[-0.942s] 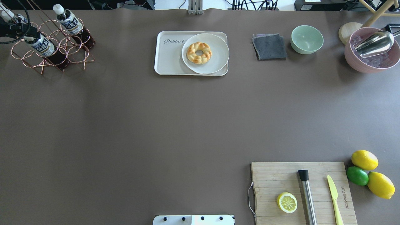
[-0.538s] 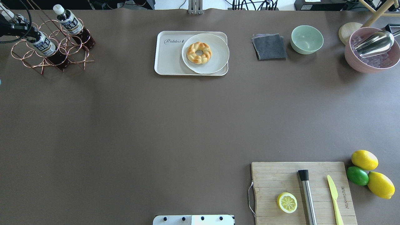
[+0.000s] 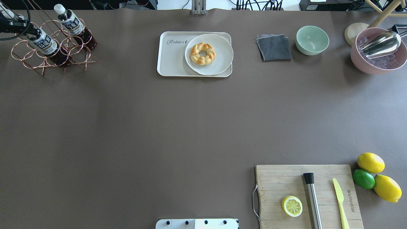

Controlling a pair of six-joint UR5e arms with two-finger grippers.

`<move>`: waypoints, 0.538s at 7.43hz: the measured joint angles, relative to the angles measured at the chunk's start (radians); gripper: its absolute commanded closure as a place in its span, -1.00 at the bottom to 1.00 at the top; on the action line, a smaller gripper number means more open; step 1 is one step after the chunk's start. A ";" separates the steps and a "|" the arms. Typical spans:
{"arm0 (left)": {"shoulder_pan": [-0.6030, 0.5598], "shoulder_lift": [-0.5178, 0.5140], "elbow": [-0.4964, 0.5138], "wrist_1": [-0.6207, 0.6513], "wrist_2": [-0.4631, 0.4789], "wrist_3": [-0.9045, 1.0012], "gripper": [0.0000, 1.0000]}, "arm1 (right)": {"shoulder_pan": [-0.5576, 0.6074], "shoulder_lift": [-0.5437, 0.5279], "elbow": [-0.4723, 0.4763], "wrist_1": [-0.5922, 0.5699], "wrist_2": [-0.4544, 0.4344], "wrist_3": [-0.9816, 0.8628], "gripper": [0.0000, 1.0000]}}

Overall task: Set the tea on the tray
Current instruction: 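Grasp a dark tea bottle from the copper rack with the left gripper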

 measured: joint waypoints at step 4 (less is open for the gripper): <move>-0.098 0.054 -0.275 0.249 -0.042 0.062 1.00 | -0.007 0.000 -0.004 0.000 0.000 0.000 -0.99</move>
